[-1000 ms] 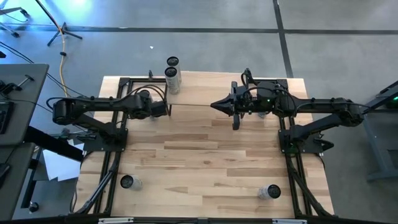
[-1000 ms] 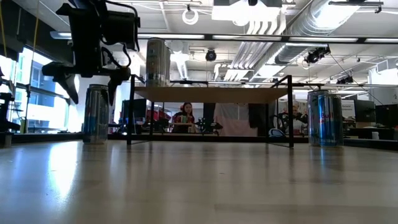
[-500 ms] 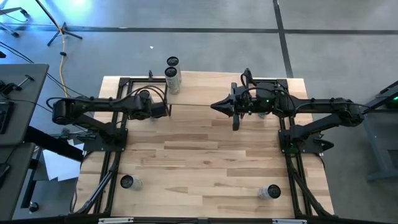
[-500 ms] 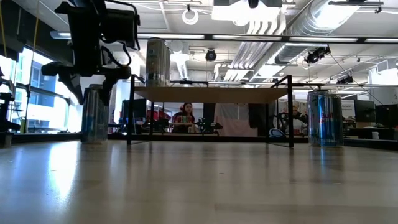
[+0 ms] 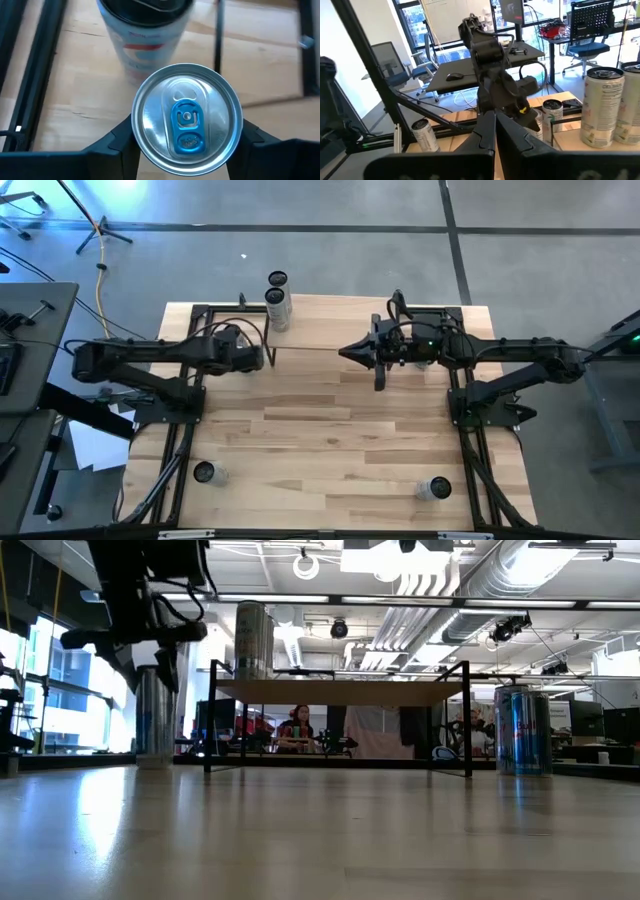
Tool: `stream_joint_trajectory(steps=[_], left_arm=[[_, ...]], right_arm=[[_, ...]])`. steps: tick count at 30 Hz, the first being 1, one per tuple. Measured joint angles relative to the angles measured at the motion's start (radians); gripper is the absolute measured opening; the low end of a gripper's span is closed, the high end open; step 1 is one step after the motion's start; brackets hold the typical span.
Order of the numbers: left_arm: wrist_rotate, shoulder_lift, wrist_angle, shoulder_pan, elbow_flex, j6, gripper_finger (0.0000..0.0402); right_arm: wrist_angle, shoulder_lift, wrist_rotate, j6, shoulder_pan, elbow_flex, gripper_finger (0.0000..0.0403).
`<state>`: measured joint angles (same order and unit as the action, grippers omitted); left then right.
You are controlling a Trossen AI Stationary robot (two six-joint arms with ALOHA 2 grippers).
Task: Place canned beverage on shelf
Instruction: Put the left blue soda can on the shelf
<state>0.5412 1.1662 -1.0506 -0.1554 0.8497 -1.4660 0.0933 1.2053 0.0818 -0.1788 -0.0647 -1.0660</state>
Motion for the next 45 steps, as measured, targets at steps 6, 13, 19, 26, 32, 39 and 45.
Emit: stream_joint_trajectory(steps=[6, 13, 19, 26, 32, 39, 45], left_arm=[[-0.08, -0.135, -0.005, 0.117, 0.042, 0.18, 0.0189], [-0.095, -0.197, -0.003, 0.261, 0.188, 0.308, 0.0188], [-0.094, -0.083, -0.001, 0.295, 0.4, 0.471, 0.0188], [-0.071, 0.164, 0.001, 0.216, 0.745, 0.812, 0.0188], [-0.053, 0.342, -0.028, 0.097, 0.98, 0.987, 0.0188], [-0.056, 0.466, -0.049, -0.002, 1.069, 0.955, 0.0188], [-0.062, 0.533, -0.053, -0.044, 1.07, 0.907, 0.0188]], right_arm=[[0.0, 0.0, 0.0, 0.003, 0.028, 0.0, 0.0], [0.004, 0.0, -0.003, 0.003, 0.034, 0.001, 0.0], [0.05, 0.0, -0.014, 0.004, 0.034, 0.001, 0.0], [0.111, 0.0, -0.014, 0.004, 0.034, 0.002, 0.0], [0.141, 0.0, -0.015, 0.004, 0.034, 0.001, 0.0], [0.165, 0.0, -0.028, 0.004, 0.034, 0.001, 0.0], [0.163, 0.0, -0.038, 0.004, 0.035, 0.002, 0.0]])
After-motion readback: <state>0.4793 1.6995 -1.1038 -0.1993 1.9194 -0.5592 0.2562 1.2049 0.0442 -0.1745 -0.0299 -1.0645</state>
